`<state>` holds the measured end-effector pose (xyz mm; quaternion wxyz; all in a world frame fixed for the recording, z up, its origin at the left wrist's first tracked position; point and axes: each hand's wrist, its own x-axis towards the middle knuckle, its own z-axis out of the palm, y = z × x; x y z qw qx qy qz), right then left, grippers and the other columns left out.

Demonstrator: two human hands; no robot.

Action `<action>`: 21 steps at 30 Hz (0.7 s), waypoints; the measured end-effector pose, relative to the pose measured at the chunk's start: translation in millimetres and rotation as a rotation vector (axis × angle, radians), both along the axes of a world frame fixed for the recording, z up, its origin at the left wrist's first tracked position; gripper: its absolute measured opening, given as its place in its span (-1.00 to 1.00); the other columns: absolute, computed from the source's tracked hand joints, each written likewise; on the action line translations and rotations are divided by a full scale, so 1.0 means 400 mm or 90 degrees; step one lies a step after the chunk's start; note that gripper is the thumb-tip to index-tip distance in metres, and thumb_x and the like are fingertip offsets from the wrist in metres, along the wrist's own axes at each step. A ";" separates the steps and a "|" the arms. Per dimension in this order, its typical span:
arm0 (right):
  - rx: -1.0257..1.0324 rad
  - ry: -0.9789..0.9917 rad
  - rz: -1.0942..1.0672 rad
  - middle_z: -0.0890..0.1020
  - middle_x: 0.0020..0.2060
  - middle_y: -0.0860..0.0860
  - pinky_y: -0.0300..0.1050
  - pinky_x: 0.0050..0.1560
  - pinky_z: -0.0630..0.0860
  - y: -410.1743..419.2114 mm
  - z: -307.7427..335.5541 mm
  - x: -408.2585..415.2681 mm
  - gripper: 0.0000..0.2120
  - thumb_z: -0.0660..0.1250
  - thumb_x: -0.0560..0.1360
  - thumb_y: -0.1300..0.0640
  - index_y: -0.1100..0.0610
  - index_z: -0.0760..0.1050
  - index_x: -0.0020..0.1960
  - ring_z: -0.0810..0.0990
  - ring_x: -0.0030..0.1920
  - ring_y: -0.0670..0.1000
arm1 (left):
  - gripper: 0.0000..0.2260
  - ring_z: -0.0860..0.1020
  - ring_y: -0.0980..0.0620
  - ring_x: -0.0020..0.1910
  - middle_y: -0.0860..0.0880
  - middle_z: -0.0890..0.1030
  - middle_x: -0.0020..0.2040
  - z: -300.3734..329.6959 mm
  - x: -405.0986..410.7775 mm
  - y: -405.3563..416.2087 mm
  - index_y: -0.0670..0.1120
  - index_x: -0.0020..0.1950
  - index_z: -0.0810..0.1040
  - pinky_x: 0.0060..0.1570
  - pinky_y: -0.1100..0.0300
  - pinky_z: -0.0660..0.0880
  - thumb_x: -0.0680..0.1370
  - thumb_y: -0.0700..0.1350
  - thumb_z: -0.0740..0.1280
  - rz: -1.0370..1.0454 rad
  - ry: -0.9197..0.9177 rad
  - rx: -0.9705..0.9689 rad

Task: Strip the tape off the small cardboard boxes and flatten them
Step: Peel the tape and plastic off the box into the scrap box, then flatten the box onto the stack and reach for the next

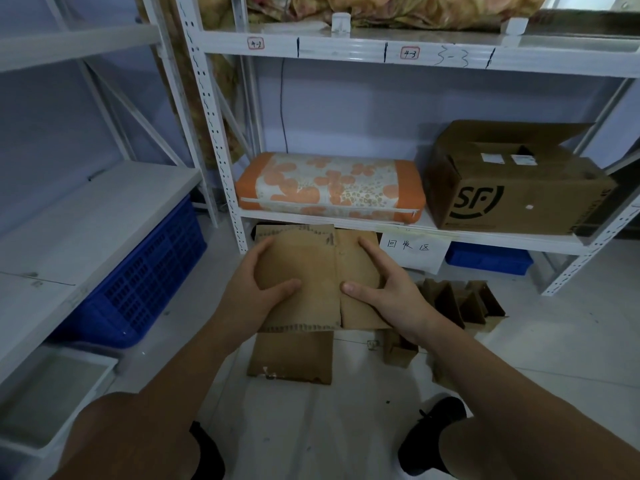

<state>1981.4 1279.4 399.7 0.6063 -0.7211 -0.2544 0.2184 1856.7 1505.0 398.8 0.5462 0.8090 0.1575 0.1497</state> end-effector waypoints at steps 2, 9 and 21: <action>-0.020 -0.044 0.010 0.37 0.26 -0.32 -0.37 0.02 0.57 0.005 0.000 0.001 -0.13 0.56 0.44 0.14 -0.10 0.18 0.60 0.53 0.08 -0.44 | -0.20 0.44 0.17 0.26 0.16 0.32 0.42 -0.005 0.000 0.017 0.26 0.58 0.23 0.13 0.19 0.51 0.44 0.04 0.57 -0.013 0.018 0.010; -0.035 -0.104 -0.010 0.38 0.28 -0.34 -0.28 0.21 0.55 0.040 -0.031 0.020 -0.09 0.62 0.36 0.15 -0.12 0.24 0.58 0.45 0.20 -0.41 | -0.09 0.37 0.09 0.35 0.20 0.23 0.42 -0.026 0.022 0.048 0.25 0.66 0.09 0.32 0.09 0.43 0.46 0.02 0.57 -0.020 0.054 0.067; -0.099 -0.127 -0.121 0.46 0.28 -0.25 -0.37 0.16 0.48 0.142 -0.186 0.094 -0.55 0.38 0.61 0.09 -0.12 0.43 0.48 0.49 0.22 -0.26 | -0.08 0.40 0.14 0.35 0.12 0.37 0.48 -0.184 0.105 0.093 0.18 0.68 0.05 0.27 0.31 0.33 0.50 -0.04 0.56 0.018 0.089 0.066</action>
